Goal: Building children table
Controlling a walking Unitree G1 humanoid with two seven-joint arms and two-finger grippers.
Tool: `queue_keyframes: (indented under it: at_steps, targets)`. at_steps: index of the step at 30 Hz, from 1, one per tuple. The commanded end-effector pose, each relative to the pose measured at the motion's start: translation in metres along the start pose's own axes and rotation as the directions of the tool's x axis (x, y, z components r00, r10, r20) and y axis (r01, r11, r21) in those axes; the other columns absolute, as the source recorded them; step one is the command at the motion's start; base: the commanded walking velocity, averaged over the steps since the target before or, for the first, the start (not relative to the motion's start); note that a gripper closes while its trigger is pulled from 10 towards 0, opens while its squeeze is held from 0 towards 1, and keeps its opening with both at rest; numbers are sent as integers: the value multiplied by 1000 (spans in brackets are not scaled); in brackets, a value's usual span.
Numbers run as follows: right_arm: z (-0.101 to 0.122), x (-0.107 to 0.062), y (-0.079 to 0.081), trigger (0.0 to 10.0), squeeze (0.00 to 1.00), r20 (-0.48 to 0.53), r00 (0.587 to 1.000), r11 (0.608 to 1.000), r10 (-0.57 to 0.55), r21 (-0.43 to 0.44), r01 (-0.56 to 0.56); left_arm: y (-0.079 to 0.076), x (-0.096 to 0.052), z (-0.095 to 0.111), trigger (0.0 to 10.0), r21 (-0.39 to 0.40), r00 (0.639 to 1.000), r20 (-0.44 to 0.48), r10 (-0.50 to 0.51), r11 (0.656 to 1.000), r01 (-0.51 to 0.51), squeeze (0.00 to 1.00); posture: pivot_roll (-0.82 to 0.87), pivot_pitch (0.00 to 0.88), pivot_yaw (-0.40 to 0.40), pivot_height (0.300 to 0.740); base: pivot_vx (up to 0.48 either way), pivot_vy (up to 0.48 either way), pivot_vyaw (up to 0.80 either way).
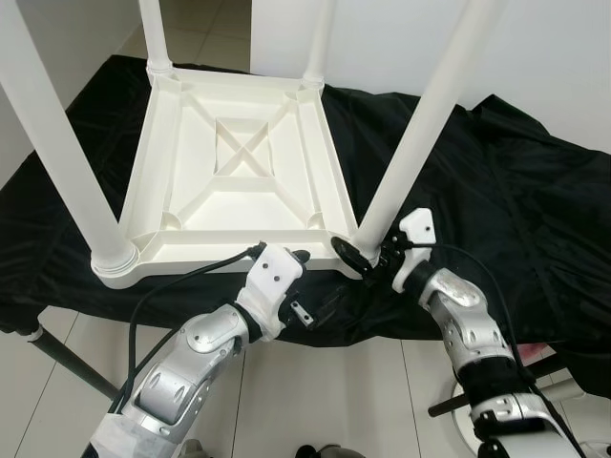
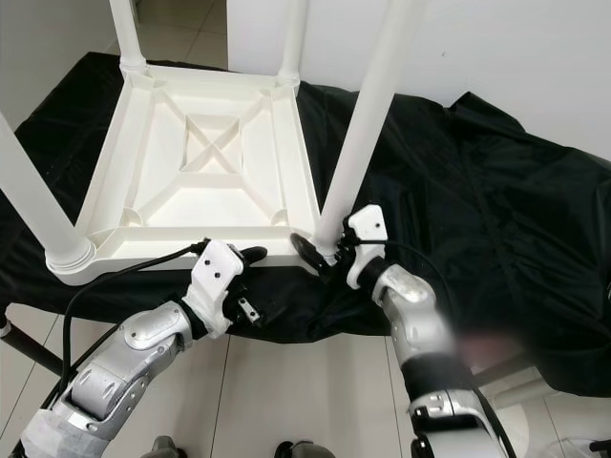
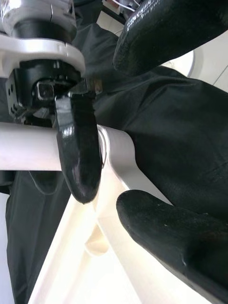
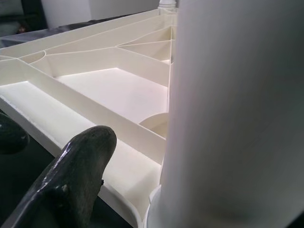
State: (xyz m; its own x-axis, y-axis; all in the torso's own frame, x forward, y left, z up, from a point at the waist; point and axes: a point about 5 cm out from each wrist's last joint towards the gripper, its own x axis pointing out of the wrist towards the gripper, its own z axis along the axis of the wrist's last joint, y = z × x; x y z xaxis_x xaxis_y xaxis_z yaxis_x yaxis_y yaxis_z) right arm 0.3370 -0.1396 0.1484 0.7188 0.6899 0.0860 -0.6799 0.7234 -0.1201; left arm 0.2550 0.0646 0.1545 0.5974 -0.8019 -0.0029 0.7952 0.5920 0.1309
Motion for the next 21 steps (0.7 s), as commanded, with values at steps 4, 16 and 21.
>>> queue_keyframes:
  at_steps: [4,16,21]
  targets:
    - [-8,4,3,10000,0,-30,998,998,56,-6,-56,-12,0,-1,10000,-3,982,-17,-190,982,190,0,79,29,-112,740,0,0,0]
    - [-24,-2,-4,0,0,-100,995,1000,23,-5,-24,-17,4,-5,10000,10,982,-37,-188,982,188,0,99,0,-100,740,0,0,0]
    - [-25,-5,-5,6549,0,-88,996,1000,-12,18,13,-17,5,-5,10000,10,982,-38,-187,982,188,0,94,0,-96,740,0,0,0]
